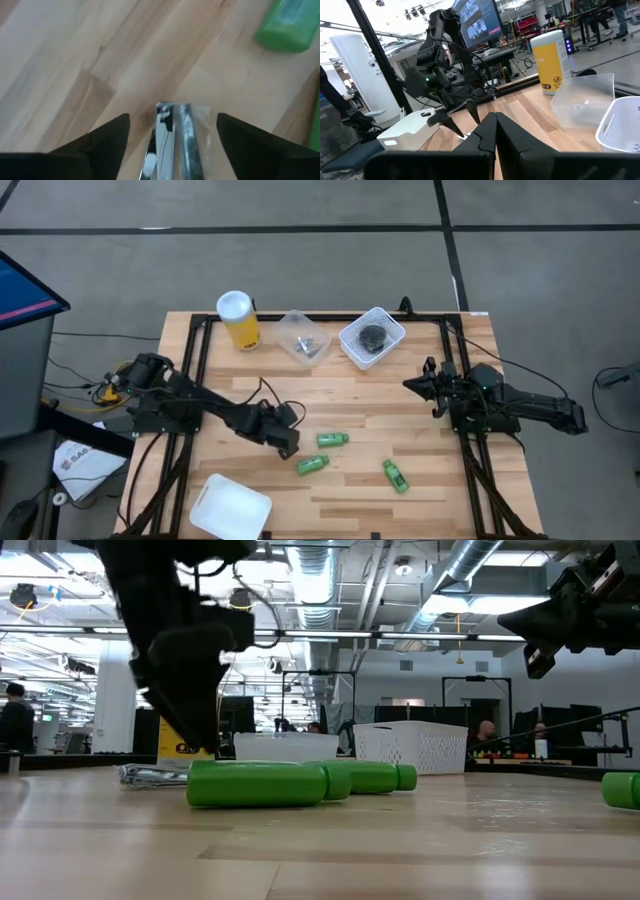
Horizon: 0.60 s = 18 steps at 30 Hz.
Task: Pick & Place Travel size toiletries
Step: Put the silver nail cutter into the transparent bin
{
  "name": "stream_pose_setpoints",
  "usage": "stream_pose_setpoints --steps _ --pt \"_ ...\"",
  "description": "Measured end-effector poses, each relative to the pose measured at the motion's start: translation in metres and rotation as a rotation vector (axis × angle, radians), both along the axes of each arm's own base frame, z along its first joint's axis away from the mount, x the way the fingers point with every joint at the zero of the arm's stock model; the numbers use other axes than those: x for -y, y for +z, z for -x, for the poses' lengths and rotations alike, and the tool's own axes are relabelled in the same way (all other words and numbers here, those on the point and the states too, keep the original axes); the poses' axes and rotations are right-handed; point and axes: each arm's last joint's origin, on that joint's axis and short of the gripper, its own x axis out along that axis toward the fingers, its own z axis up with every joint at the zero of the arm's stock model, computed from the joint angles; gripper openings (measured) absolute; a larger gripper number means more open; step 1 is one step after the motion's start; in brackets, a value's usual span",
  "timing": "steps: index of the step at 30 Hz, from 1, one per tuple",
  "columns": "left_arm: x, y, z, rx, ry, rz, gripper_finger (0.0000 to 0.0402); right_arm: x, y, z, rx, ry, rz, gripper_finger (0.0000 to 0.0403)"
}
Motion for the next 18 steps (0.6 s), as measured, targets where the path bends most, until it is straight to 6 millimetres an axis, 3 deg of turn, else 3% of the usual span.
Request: stream_pose_setpoints --steps 4,13,18 --pt "-0.009 -0.008 0.012 -0.011 0.074 0.039 0.0311 0.000 0.000 0.000 0.001 0.000 0.000 0.0000" --pt "-0.032 -0.014 0.037 0.058 0.127 0.104 0.0287 0.000 0.000 0.000 0.001 0.001 -0.016 0.0000" --pt "-0.029 -0.018 0.035 0.120 0.058 0.190 0.0285 0.000 0.000 0.000 0.000 0.005 -0.054 0.0000"
